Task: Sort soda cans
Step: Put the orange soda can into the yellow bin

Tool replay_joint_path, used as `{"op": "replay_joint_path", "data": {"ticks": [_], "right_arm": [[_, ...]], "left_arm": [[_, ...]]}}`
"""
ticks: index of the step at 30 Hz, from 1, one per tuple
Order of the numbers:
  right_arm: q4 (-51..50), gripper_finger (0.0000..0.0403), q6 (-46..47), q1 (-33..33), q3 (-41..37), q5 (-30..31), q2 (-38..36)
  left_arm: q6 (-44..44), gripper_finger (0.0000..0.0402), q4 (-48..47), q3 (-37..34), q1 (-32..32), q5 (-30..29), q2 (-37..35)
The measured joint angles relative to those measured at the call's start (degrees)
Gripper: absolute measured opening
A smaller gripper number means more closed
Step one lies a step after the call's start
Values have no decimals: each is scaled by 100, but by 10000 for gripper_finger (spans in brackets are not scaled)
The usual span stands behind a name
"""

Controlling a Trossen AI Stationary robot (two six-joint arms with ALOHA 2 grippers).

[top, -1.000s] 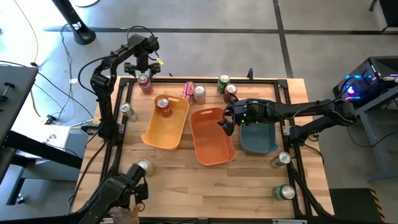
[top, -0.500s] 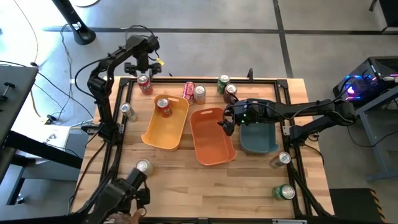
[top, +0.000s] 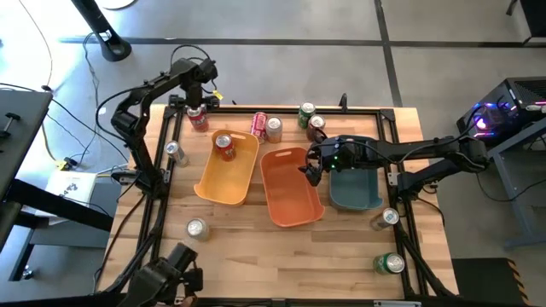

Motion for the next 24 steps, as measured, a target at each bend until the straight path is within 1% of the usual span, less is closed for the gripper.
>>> {"op": "replay_joint_path", "data": {"ticks": [2, 6, 12, 16, 19, 24], "right_arm": [[2, 296, 0, 0, 0, 20, 0], [4, 296, 40, 0, 0, 44, 0], [9, 296, 286, 0, 0, 46, 0], [11, 296, 470, 0, 0, 44, 0], [11, 296, 473, 0, 0, 44, 0], [11, 296, 472, 0, 0, 44, 0]], "left_arm": [[-121, 339, 344, -336, 60, 249, -143], [-154, 339, 822, -694, 130, 355, -283], [-50, 339, 1148, -723, 175, 349, -290], [18, 338, 1182, -723, 172, 368, -290], [230, 324, 1105, -720, 158, 412, -290], [431, 286, 993, -716, 141, 393, -292]]}}
